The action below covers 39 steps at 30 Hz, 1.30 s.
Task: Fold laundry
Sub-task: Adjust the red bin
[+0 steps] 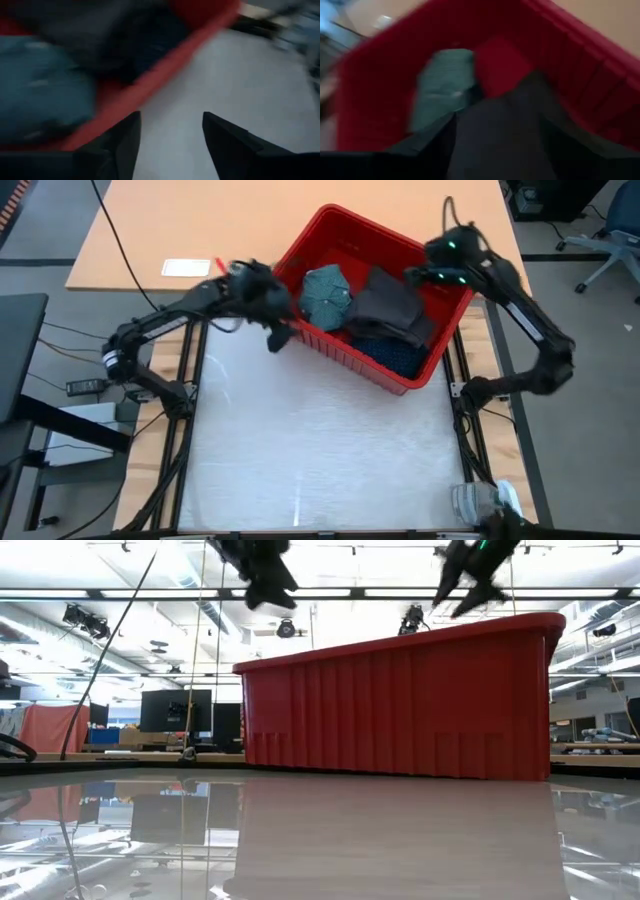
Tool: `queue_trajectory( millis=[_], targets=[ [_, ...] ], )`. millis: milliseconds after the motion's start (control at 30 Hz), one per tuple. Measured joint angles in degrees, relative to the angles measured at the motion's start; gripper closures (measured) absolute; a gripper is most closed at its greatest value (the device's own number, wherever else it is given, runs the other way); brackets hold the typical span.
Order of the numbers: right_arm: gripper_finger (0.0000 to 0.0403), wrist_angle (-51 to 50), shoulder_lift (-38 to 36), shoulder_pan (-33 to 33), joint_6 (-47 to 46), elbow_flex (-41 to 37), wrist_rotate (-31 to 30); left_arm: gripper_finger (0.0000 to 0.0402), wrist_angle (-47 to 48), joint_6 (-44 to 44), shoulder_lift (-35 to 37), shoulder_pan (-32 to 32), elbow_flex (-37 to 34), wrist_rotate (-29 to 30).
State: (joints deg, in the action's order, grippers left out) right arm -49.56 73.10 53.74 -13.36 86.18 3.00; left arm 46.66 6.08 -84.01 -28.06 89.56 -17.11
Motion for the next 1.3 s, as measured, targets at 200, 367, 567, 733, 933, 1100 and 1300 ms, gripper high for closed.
queue_trajectory(
  millis=[200,367,567,733,933,1100,1300],
  targets=[
    [0.0179,-20.7,-9.2,-8.5,-11.5,2.7,-8.4,0.0235,-0.4,6.9,-5.9,1.6,0.0,-15.3],
    [0.0253,-34.6,-13.9,-14.8,-24.2,2.9,-19.9,0.0280,-2.4,11.9,-9.1,3.3,0.1,-23.8],
    [0.0346,-39.0,-14.7,-16.3,-35.6,0.0,-24.8,0.0315,-3.3,13.1,-13.9,5.5,0.0,-24.2],
    [0.0394,-39.8,-10.8,-13.6,-36.7,-5.7,-27.4,0.0334,-5.1,12.7,-16.4,6.5,0.0,-23.7],
    [0.0396,-40.2,-6.7,-10.4,-37.7,-13.7,-28.9,0.0361,-8.9,10.7,-17.2,6.1,0.0,-19.2],
    [0.0397,-38.3,-4.0,-7.9,-36.3,-18.4,-27.9,0.0383,-15.1,7.9,-17.2,4.2,0.1,-15.3],
    [0.0398,-18.9,-0.2,-1.9,-27.5,-19.4,-23.2,0.0395,-17.2,5.7,-17.3,2.2,0.1,-15.4]
  ],
)
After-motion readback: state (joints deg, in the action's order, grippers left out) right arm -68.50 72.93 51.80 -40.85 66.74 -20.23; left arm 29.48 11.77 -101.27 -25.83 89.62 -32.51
